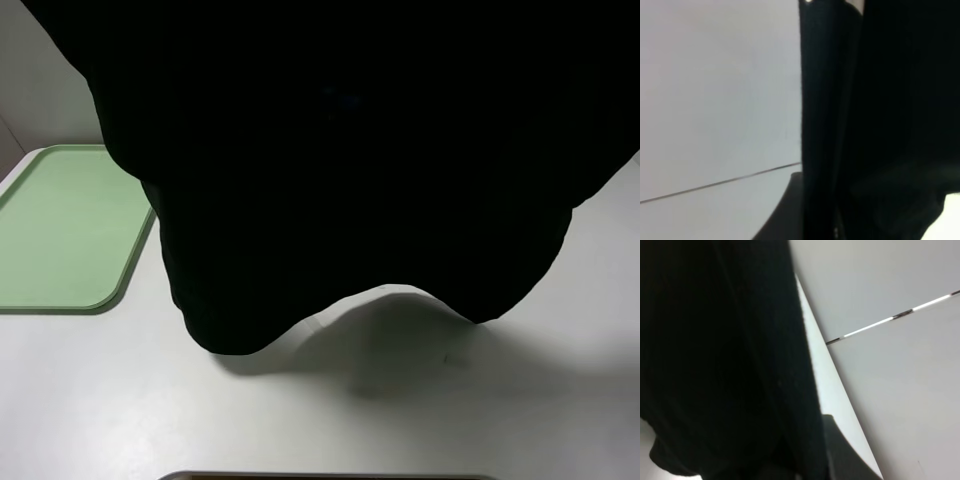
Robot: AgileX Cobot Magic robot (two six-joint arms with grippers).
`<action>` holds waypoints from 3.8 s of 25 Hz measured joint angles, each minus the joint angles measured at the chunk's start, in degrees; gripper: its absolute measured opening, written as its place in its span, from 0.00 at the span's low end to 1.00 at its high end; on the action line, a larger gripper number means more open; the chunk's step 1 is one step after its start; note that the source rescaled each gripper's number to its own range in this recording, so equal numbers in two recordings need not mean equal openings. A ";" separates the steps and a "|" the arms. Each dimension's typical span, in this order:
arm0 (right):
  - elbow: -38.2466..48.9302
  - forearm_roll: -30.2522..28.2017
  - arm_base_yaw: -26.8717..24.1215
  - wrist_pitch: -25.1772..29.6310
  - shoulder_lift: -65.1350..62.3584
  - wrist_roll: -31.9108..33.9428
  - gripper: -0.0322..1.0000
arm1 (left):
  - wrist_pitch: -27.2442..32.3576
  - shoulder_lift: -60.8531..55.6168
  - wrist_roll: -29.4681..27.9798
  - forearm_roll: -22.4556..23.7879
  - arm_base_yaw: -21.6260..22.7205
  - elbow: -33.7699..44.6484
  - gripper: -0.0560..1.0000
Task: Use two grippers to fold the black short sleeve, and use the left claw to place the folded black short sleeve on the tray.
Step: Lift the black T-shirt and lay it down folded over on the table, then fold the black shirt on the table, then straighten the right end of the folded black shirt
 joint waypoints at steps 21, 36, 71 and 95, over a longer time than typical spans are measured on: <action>0.05 -8.69 -18.24 -36.37 33.64 0.00 0.03 | -24.30 27.46 -1.65 0.10 23.23 0.11 0.06; 5.41 -2.13 -21.51 -36.61 44.31 1.66 0.03 | -37.28 38.12 -14.16 -12.76 27.12 12.70 0.06; 15.54 -4.24 -23.88 -45.40 45.97 9.40 0.17 | -73.08 39.89 -21.87 8.50 31.57 35.60 0.12; 16.13 -2.00 -25.51 -31.93 29.04 13.13 1.00 | -68.39 27.21 -22.95 8.19 33.39 38.34 1.00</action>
